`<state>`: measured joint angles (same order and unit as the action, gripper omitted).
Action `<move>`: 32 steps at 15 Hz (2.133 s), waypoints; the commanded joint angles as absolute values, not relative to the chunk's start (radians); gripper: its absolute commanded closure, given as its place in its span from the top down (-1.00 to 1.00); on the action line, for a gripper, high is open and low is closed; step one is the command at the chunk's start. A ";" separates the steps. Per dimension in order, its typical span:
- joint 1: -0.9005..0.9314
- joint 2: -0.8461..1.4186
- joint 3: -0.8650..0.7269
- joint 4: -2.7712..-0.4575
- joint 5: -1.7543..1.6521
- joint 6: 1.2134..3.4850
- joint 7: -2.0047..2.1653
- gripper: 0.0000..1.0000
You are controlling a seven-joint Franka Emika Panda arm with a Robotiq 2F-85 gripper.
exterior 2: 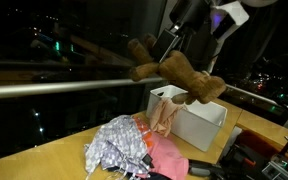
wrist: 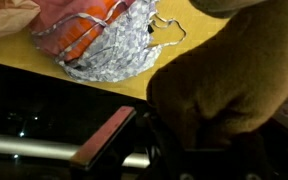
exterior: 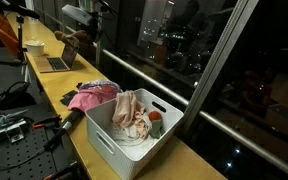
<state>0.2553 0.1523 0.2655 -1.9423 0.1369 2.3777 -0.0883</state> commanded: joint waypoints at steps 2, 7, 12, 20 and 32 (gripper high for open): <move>0.237 0.181 0.251 -1.937 0.125 2.378 -0.106 -0.22; 0.200 0.174 0.227 -1.966 0.131 2.381 -0.119 0.51; 0.160 0.165 0.200 -1.999 0.139 2.391 -0.132 1.00; 0.112 0.176 0.135 -2.049 0.070 2.412 -0.136 1.00; -0.016 0.262 -0.007 -2.086 -0.097 2.586 -0.189 1.00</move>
<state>0.0064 0.2269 0.0118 -2.1062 -0.0661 2.5381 -0.1636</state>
